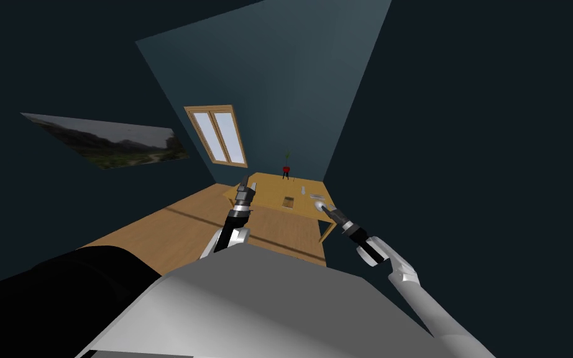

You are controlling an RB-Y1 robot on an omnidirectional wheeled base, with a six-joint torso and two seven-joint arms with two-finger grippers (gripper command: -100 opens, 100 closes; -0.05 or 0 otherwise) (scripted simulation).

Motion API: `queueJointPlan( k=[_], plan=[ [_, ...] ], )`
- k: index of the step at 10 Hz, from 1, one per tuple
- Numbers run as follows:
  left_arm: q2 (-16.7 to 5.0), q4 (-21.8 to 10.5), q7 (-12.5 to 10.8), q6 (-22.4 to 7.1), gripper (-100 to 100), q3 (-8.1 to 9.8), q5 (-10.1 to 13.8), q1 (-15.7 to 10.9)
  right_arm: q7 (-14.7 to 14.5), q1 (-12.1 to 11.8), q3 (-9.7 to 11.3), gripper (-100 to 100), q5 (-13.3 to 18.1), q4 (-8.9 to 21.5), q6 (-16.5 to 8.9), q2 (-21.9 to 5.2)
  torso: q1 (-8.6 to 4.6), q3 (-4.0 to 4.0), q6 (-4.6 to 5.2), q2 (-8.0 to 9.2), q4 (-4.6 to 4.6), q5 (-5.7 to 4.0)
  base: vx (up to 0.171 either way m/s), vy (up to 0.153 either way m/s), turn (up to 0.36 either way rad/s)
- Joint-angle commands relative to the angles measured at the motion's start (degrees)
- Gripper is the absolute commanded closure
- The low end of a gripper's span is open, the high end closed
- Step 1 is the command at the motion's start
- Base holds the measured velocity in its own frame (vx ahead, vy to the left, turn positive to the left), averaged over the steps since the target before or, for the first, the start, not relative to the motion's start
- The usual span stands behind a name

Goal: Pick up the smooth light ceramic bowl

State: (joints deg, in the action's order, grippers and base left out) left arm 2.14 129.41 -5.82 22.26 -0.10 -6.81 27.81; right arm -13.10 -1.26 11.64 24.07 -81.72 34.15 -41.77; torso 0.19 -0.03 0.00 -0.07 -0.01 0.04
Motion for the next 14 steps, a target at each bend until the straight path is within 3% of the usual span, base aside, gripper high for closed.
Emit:
queueJointPlan(
  k=[1, 2, 5, 6, 8, 13, 14],
  plan=[
    [0.0, 0.0, 0.0, 0.0, 0, 0.0, 0.0, 0.0, -1.05, 0.57, 0.36, -100, 0.78, 2.86, 0.0, -0.96, 0.0, 0.0, 0.0, 0.0, 0.0, 0.0, 0.025, 0.048, 0.062],
    [0.0, 0.0, 0.0, 0.0, 0, 0.0, 0.0, 0.0, -2.93, 1.47, 1.18, -100, 2.48, 4.84, -0.41, -2.68, -0.03, -0.02, 0.02, -0.02, -0.01, 0.0, 0.034, 0.059, 0.117],
    [0.0, 0.0, 0.0, 0.0, 0, 0.01, 0.0, 0.0, -2.93, 1.47, 1.18, -100, 2.48, 6.89, -0.41, -2.68, -0.09, 0.0, 0.03, 0.01, 0.0, -0.02, 0.013, 0.026, 0.015],
    [0.0, 0.0, 0.0, 0.0, 0, 0.01, 0.0, 0.0, -4.84, 2.28, 2.04, -100, 4.23, 9.35, -0.88, -4.3, -0.16, 0.02, 0.03, 0.05, 0.01, -0.04, 0.02, 0.032, 0.15],
    [0.0, 0.0, 0.0, 0.0, 0, 0.01, 0.0, 0.01, -4.84, 2.28, 2.04, -100, 4.23, 10.53, -0.88, -4.3, -0.06, -0.02, 0.02, -0.03, -0.01, -0.02, 0.025, 0.033, 0.021],
    [0.0, 0.0, 0.0, 0.0, 0, 0.0, 0.0, 0.01, -10.6, 4.19, 4.7, -100, 9.66, 20.49, -2.69, -8.53, 0.0, -0.08, 0.03, -0.13, -0.03, 0.0, 0.051, 0.057, 0.104],
    [0.0, 0.0, 0.0, 0.0, 0, 0.0, 0.0, 0.01, -10.6, 4.19, 4.7, -100, 9.66, 21.18, -2.69, -8.53, 0.03, -0.09, 0.01, -0.15, -0.04, 0.0, 0.052, 0.052, 0.065]
  ],
)
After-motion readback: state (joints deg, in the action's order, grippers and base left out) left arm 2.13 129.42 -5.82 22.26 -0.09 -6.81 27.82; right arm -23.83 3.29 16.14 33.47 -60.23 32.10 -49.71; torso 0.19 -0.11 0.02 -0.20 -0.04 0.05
